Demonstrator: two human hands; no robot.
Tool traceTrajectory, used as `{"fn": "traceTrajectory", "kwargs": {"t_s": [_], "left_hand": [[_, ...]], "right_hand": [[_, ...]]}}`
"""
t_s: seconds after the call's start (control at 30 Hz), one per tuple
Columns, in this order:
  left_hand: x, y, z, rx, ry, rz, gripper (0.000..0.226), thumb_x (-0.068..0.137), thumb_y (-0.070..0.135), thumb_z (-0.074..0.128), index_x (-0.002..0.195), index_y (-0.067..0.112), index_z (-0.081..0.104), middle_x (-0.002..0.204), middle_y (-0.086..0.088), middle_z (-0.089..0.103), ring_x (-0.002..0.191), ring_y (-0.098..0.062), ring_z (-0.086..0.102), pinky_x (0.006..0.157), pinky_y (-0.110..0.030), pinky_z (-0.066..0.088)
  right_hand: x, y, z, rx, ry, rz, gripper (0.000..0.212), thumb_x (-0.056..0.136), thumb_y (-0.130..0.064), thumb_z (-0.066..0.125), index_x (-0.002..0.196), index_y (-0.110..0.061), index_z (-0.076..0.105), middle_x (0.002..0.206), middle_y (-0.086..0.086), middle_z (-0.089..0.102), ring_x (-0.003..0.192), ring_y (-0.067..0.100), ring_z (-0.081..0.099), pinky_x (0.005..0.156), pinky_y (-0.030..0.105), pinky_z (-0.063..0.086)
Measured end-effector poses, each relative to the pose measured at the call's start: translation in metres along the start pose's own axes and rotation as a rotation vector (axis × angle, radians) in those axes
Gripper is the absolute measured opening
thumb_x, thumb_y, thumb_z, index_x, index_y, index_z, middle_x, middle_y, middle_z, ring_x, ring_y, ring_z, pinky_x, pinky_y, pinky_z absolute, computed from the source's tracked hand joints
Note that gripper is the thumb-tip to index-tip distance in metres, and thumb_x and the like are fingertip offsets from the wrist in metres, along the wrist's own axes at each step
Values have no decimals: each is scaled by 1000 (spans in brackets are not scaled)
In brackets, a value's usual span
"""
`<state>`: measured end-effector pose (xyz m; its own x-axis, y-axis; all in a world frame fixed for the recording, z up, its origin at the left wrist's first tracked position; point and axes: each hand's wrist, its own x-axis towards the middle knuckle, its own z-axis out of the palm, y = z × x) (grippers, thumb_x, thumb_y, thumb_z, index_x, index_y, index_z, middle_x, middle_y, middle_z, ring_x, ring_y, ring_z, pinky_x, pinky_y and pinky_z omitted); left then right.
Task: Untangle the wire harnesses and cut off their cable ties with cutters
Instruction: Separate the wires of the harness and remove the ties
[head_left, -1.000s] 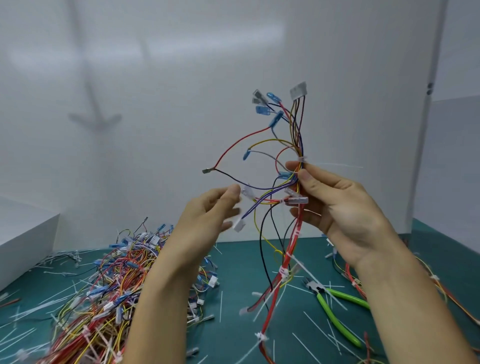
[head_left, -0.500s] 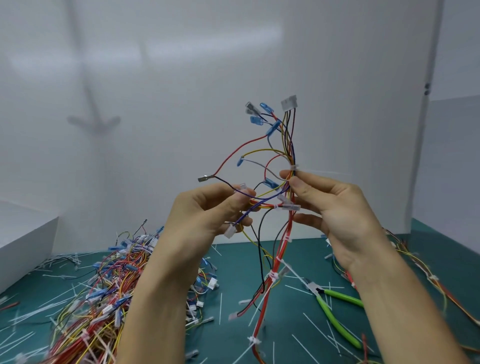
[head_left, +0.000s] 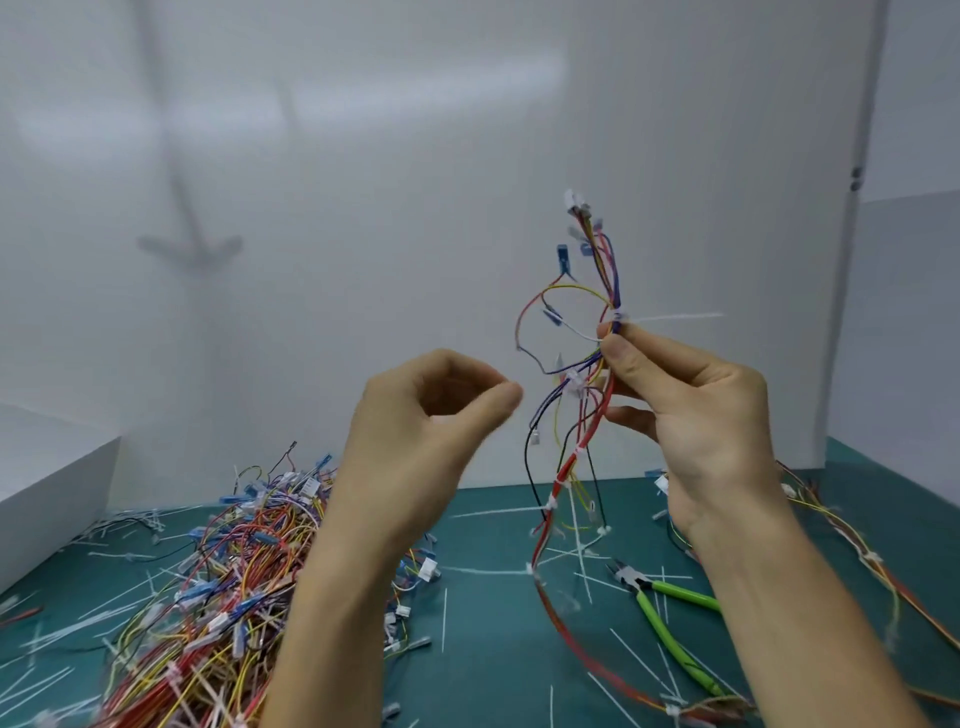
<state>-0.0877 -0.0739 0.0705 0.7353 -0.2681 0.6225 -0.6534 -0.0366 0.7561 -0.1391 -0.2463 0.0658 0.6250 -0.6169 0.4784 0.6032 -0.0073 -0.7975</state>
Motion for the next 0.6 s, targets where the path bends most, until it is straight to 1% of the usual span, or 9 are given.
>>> {"fn": "traceTrajectory", "kwargs": {"t_s": [0.07, 0.1, 0.13, 0.2, 0.27, 0.33, 0.4, 0.53, 0.6], "left_hand": [[-3, 5, 10, 99, -75, 74, 13, 79, 35, 79, 90, 29, 74, 84, 18, 74, 83, 4, 69, 68, -11, 51], [-5, 6, 16, 149, -90, 93, 18, 78, 37, 80, 93, 31, 73, 86, 19, 74, 83, 5, 68, 67, -10, 51], [-6, 6, 22, 196, -92, 96, 22, 77, 39, 81, 95, 31, 72, 86, 19, 73, 82, 5, 67, 68, -13, 53], [-7, 6, 29, 299, -62, 81, 25, 77, 38, 81, 96, 31, 68, 85, 16, 71, 76, 3, 67, 70, -25, 58], [-8, 5, 29, 404, -28, 78, 25, 78, 38, 80, 96, 31, 64, 83, 15, 70, 70, 1, 67, 71, -34, 58], [-8, 4, 26, 480, -14, 84, 27, 79, 37, 79, 97, 32, 60, 84, 14, 69, 69, -1, 68, 72, -36, 57], [-7, 2, 24, 535, 0, 90, 29, 79, 35, 79, 97, 32, 57, 87, 13, 70, 72, -7, 69, 74, -38, 56], [-2, -7, 18, 385, 67, 29, 21, 80, 27, 76, 95, 29, 61, 82, 13, 72, 66, -12, 71, 75, -42, 58], [0, -13, 13, 260, 101, -34, 19, 80, 21, 77, 92, 30, 65, 76, 11, 73, 60, -12, 72, 73, -42, 60]], "right_hand": [[-2, 1, 5, 11, -13, 3, 11, 82, -14, 76, 89, -22, 80, 78, 1, 78, 68, 14, 71, 54, 23, 56], [-4, 2, 7, 16, -29, 5, 13, 81, -13, 77, 91, -21, 80, 79, 2, 78, 68, 15, 72, 54, 22, 56], [-6, 2, 9, 16, -46, 3, 13, 81, -11, 77, 91, -19, 79, 80, 2, 78, 68, 17, 73, 55, 23, 56], [-9, 3, 12, -4, -71, -6, 15, 80, -9, 77, 94, -15, 79, 79, 4, 78, 67, 22, 74, 56, 24, 58], [-11, 5, 13, -10, -106, -11, 16, 81, -6, 75, 96, -13, 78, 80, 5, 78, 67, 23, 74, 59, 25, 59], [-12, 5, 15, -7, -167, -3, 18, 85, -3, 72, 97, -14, 78, 83, 4, 78, 72, 20, 75, 62, 22, 58], [-13, 5, 15, -14, -256, 8, 21, 88, -1, 68, 103, -13, 77, 91, 3, 78, 83, 18, 75, 69, 21, 58], [-13, 2, 13, -78, -446, 0, 25, 92, -3, 63, 114, -10, 73, 104, 0, 77, 102, 13, 71, 88, 24, 56], [-13, 2, 12, -120, -483, 5, 23, 92, -4, 63, 112, -12, 73, 103, 0, 77, 102, 12, 71, 90, 25, 56]]}}
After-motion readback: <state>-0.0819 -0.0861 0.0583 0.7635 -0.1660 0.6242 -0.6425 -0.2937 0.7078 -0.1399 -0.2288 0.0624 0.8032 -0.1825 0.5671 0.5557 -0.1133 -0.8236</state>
